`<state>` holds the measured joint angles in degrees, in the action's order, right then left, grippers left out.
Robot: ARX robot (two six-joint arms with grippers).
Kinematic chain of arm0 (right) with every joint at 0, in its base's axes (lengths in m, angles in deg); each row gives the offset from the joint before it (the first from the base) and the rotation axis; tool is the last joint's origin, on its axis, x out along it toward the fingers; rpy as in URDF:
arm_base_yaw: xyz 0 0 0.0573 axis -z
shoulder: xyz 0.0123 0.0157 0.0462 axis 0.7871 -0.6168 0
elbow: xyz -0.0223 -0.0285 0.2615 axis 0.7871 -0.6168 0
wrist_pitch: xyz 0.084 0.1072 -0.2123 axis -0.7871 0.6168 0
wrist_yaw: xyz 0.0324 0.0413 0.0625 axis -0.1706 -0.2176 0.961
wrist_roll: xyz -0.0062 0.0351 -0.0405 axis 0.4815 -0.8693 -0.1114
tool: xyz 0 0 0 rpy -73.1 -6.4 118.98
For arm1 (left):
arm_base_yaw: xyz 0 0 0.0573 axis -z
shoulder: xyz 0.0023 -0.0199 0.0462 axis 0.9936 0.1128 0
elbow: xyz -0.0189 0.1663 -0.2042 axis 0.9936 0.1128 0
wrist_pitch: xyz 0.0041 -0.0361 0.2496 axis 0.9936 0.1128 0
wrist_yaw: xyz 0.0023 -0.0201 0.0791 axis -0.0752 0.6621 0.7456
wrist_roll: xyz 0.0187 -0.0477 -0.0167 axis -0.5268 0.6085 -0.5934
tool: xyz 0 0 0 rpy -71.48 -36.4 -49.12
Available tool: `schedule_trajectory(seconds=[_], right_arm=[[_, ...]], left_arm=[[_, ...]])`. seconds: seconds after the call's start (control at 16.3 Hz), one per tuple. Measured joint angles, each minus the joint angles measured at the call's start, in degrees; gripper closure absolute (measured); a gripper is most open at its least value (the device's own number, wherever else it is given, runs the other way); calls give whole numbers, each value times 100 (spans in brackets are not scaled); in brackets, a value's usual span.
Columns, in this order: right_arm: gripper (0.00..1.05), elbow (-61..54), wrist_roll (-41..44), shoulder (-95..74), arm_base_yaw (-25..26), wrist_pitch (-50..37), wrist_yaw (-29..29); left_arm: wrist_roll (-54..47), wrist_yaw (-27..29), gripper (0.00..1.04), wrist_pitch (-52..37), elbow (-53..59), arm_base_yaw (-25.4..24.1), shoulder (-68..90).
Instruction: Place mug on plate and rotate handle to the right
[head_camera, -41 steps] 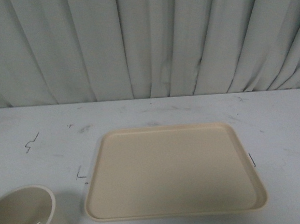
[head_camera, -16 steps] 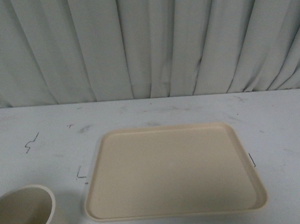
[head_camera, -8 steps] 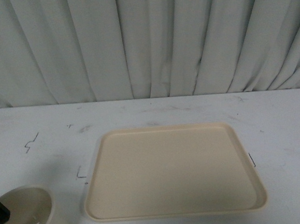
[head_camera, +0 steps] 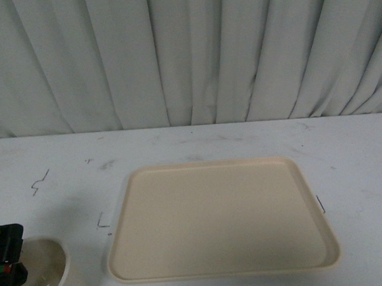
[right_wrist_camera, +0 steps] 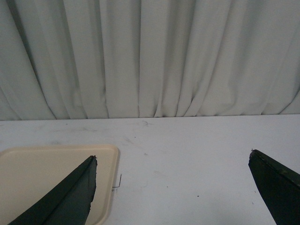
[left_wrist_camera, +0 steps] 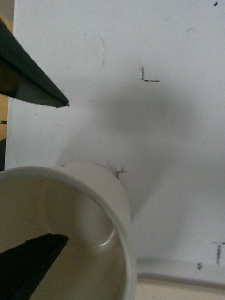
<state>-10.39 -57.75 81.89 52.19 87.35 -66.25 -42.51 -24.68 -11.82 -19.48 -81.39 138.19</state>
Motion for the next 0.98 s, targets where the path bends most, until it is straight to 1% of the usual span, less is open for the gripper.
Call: schedule_trajectory(seconds=[0.18, 0.24, 0.31, 0.43, 0.49, 0.67, 0.8, 0.92, 0.98], right_arm=[[6, 0, 0, 0, 0, -2, 0], [6, 0, 0, 0, 0, -2, 0], [6, 0, 0, 0, 0, -2, 0], [6, 0, 0, 0, 0, -2, 0], [6, 0, 0, 0, 0, 0, 0], [6, 0, 0, 0, 0, 0, 0], [6, 0, 0, 0, 0, 0, 0], [6, 0, 0, 0, 0, -2, 0], [6, 0, 0, 0, 0, -2, 0]], left_arm=[[24, 63, 53, 125, -7, -105, 114], [31, 68, 62, 173, -11, -118, 114], [31, 66, 74, 227, -11, -114, 90], [33, 111, 96, 391, -52, -70, -74], [37, 107, 102, 498, -125, -15, -181], [-116, 197, 102, 831, -710, 321, -400], [-315, 199, 102, 861, -1360, 680, -184], [-437, 170, 102, 876, -1729, 866, 46], [-546, 101, 102, 870, -2076, 1036, 323]])
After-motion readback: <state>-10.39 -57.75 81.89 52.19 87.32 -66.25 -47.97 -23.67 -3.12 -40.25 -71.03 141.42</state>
